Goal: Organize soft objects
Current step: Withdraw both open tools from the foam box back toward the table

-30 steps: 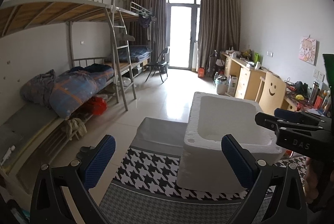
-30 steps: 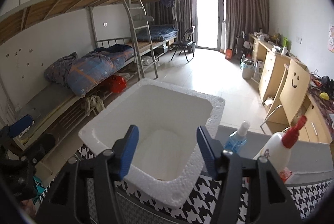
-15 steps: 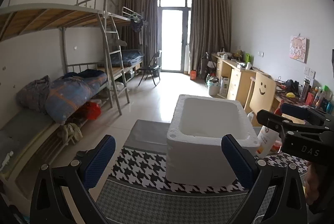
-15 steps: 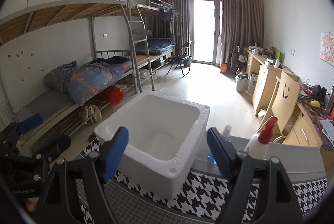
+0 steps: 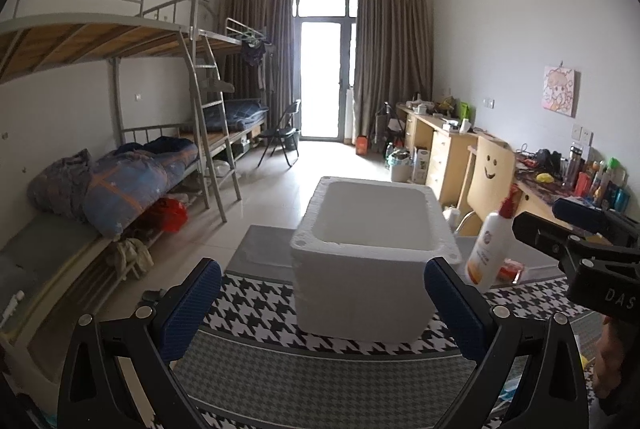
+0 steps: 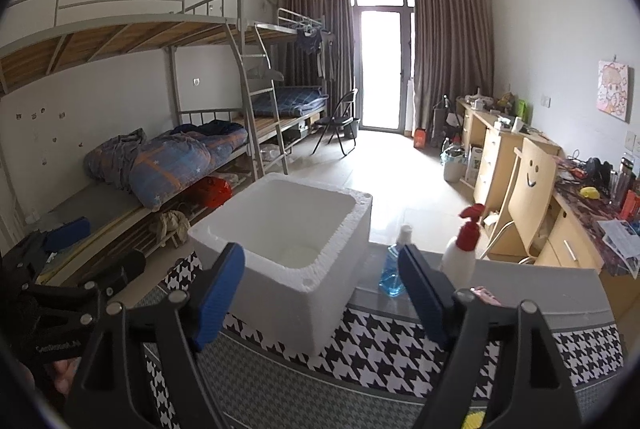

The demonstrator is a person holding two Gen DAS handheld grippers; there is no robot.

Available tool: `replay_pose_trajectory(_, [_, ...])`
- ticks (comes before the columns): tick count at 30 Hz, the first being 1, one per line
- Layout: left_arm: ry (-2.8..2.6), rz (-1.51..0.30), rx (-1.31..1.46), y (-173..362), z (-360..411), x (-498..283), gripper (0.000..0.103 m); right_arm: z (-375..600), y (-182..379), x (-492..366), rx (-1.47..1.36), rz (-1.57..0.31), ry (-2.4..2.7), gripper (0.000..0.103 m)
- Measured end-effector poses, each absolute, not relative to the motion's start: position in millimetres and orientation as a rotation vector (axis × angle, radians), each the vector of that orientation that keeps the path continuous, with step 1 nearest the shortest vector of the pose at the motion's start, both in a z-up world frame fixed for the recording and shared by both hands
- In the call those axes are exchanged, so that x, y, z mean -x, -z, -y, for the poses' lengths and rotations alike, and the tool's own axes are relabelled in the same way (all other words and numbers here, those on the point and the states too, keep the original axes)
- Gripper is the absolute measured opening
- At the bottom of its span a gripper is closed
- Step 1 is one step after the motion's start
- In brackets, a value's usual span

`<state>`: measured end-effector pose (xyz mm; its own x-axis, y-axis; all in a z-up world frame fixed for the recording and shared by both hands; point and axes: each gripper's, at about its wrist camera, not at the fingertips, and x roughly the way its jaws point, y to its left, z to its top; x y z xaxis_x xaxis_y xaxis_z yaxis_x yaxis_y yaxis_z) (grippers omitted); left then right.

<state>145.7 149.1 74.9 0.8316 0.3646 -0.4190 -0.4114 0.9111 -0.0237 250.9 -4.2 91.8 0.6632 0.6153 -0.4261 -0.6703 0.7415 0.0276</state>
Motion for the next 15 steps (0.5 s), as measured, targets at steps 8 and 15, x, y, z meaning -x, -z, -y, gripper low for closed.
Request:
replay_pose_trajectory(8, [-0.365,-0.405,0.108,-78.4,-131.2,-135.0,0.102,25.2,-89.2,-233.6,0.127,-0.407,-0.72,0.083])
replay_pose_trajectory(15, [-0.323,-0.378,0.084,-83.9,-112.2,-125.6,0.102,46.3,-92.1,-224.1,0.101,-0.385,-0.71,0.083])
